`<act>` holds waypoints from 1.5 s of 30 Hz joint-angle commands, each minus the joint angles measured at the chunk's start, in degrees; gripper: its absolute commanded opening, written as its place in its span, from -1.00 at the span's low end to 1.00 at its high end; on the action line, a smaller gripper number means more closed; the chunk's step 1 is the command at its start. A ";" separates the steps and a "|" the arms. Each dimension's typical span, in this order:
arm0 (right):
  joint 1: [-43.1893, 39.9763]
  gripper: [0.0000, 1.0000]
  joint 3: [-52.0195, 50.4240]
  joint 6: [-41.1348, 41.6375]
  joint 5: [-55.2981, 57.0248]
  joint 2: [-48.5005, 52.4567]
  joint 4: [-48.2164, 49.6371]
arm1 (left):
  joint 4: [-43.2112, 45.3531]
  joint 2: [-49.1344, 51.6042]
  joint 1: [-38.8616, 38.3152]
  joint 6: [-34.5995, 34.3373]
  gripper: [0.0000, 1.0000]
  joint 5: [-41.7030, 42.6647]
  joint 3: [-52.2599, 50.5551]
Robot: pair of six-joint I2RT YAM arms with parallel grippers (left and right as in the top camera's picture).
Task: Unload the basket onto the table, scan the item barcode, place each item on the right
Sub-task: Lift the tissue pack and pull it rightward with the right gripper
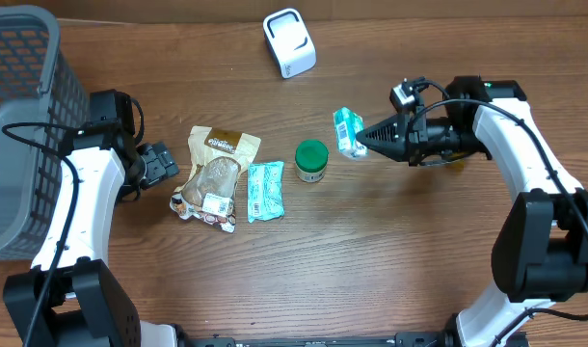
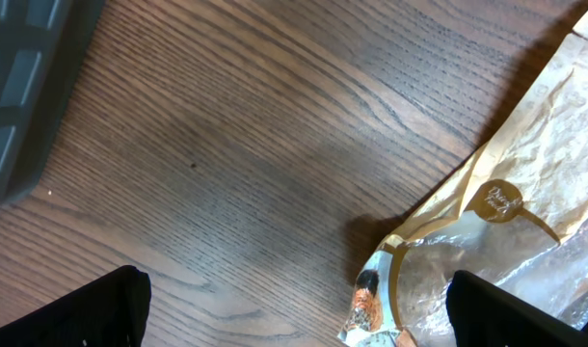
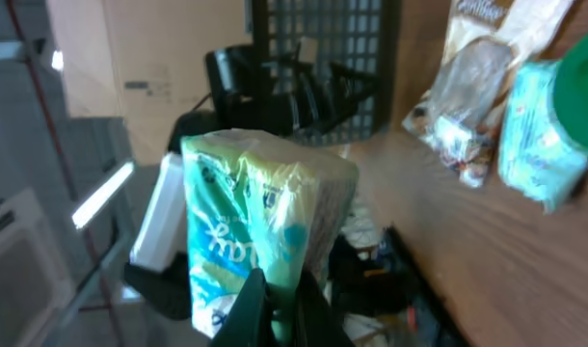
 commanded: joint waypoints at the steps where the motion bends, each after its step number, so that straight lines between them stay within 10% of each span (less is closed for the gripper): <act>1: -0.24 -0.93 1.36 -15.21 -3.15 -2.03 -7.45 | 0.04 -1.14 0.20 -0.74 0.99 -0.50 -0.13; 45: -0.20 -0.93 1.25 -11.02 -0.76 -20.31 -12.66 | 0.04 -1.14 0.20 -0.74 0.99 -0.50 -0.13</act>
